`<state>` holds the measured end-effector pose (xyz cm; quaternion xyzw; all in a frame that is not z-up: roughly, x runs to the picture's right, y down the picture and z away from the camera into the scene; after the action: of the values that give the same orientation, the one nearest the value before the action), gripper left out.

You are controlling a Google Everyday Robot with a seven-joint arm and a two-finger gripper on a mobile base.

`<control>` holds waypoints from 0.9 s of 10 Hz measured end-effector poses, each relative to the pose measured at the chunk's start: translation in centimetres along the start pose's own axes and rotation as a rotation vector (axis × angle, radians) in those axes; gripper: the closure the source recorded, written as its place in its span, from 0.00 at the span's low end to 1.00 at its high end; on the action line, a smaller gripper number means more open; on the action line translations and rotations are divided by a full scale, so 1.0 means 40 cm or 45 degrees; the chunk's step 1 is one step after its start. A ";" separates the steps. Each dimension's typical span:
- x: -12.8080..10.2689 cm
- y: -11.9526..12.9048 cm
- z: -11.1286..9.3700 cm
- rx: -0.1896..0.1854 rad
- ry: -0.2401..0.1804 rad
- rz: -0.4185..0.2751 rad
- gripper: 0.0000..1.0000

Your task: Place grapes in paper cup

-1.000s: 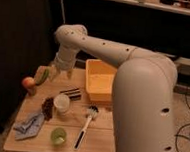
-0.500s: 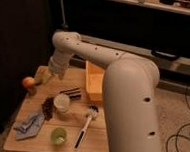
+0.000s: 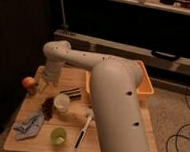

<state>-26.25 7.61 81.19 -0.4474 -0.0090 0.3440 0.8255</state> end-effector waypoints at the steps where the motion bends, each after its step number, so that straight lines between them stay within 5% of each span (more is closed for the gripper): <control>1: 0.008 0.014 0.026 -0.001 0.025 -0.019 0.35; 9: 0.089 0.036 0.152 -0.015 0.132 -0.051 0.35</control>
<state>-26.29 14.63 82.74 -0.4693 0.0228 0.3038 0.8288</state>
